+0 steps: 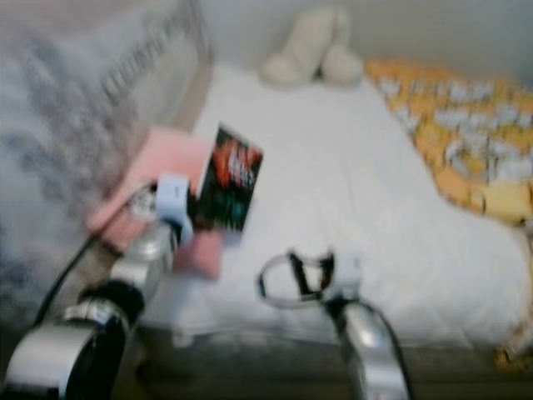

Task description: Clean up the room

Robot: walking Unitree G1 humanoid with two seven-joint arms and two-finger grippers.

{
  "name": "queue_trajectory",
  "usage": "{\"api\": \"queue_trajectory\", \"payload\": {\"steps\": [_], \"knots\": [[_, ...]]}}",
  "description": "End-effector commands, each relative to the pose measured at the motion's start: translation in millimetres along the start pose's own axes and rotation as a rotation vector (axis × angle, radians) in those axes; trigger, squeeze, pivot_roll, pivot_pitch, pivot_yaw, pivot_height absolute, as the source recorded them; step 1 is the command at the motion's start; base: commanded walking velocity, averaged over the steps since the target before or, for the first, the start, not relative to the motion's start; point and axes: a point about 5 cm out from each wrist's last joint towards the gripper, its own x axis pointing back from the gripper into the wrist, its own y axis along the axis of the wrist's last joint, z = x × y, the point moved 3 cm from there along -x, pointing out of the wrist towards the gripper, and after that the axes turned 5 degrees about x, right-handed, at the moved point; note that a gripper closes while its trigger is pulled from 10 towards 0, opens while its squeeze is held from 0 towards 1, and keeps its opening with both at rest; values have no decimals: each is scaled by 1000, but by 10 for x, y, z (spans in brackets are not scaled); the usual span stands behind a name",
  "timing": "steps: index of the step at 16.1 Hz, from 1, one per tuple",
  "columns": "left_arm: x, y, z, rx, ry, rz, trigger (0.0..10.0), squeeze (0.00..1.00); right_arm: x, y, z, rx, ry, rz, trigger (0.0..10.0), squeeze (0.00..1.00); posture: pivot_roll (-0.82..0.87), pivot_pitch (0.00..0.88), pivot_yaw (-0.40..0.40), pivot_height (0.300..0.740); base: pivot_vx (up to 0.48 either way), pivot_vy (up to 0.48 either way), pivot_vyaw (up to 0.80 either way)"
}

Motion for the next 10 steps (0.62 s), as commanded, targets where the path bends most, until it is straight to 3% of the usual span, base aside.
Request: {"api": "queue_trajectory", "payload": {"steps": [1, 6, 10], "knots": [[-52, 187, -106, -11, -19, -61, 10000, 0, 14, 43, -105, 25, -28, -7, 10000, 0, 67, 0, 15, 740, 315, -356, 413], [-88, 281, -301, -6, -94, -83, 10000, 0, 41, 12, -172, 36, -67, -2, 10000, 0, 61, 0, 23, 740, 57, 0, 0], [-89, 221, -394, 8, -85, -66, 10000, 0, 37, 12, -129, 44, -47, -4, 10000, 0, 64, 0, 20, 740, 0, -430, 419]]}}
